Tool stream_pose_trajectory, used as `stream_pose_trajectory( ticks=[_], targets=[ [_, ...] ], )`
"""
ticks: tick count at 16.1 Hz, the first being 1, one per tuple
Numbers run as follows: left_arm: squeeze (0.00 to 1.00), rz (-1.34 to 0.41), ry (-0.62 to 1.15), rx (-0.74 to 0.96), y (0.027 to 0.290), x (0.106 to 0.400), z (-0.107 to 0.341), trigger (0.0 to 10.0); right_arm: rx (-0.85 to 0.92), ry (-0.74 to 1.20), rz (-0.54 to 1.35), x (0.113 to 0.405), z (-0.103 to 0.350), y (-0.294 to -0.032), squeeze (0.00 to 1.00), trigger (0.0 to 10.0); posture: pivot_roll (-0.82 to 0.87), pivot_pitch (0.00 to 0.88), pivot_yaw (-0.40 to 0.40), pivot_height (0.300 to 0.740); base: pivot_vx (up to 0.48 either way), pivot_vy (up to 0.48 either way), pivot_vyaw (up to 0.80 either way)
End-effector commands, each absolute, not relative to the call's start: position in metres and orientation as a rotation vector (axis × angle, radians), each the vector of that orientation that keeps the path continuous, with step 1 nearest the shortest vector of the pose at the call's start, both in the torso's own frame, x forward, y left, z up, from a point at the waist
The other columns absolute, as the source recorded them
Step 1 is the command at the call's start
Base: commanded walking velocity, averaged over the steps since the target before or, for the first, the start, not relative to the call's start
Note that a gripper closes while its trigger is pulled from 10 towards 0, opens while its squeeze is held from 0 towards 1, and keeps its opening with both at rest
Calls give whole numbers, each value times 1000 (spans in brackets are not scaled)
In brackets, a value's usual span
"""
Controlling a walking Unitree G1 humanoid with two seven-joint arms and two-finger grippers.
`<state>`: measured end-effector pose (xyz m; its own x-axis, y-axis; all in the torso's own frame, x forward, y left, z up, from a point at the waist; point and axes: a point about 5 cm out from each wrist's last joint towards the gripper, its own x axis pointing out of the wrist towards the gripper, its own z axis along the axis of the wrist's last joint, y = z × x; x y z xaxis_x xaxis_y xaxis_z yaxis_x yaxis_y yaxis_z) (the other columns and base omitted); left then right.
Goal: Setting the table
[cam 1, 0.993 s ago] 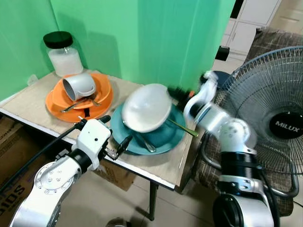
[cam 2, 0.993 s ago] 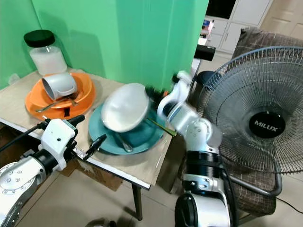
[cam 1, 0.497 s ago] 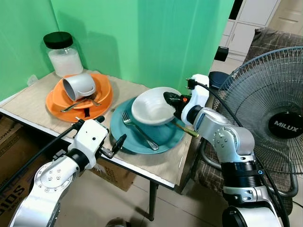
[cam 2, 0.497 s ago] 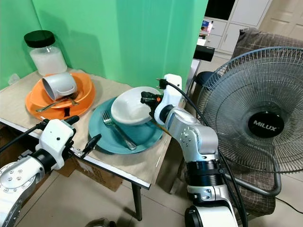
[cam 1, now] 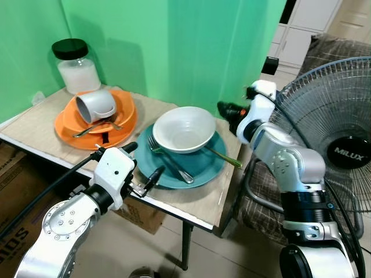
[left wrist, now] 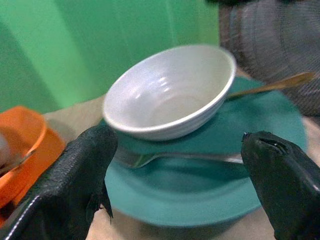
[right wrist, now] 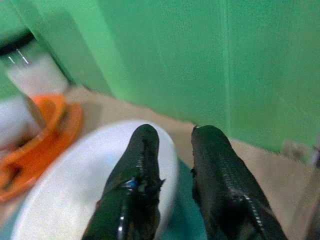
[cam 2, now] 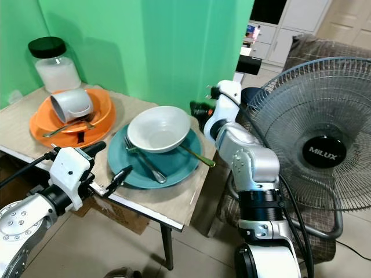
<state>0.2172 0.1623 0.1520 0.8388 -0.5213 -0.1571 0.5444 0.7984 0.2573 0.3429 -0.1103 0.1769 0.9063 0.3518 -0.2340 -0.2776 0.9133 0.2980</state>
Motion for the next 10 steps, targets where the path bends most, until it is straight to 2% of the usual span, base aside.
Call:
stream_pose_trajectory(
  ticks=[1, 4, 7, 8, 9, 10],
  targets=[
    [0, -584, 80, 296, 161, 215, 152, 10000, 263, 328, 293, 343, 171, -110, 1000, 10000, 98, 0, -30, 740, 0, 0, 0],
    [0, -589, 81, 296, 161, 215, 152, 10000, 280, 335, 297, 343, 169, -106, 1000, 10000, 99, 0, -32, 740, 0, 0, 0],
    [0, -590, 84, 295, 162, 214, 153, 10000, 186, 355, 284, 349, 163, -97, 1000, 10000, 103, 0, -31, 740, 0, 0, 0],
    [0, -590, 84, 295, 162, 214, 153, 10000, 156, 375, 267, 351, 158, -96, 67, 10000, 105, 0, -34, 740, 0, 0, 0],
    [0, -588, 85, 296, 162, 213, 152, 10000, 139, 406, 248, 355, 152, -94, 0, 10000, 115, 0, -43, 740, 0, 0, 0],
    [0, -582, 87, 296, 163, 212, 152, 10000, 145, 429, 244, 356, 148, -92, 0, 10000, 119, 0, -46, 740, 0, 0, 0]
  ],
)
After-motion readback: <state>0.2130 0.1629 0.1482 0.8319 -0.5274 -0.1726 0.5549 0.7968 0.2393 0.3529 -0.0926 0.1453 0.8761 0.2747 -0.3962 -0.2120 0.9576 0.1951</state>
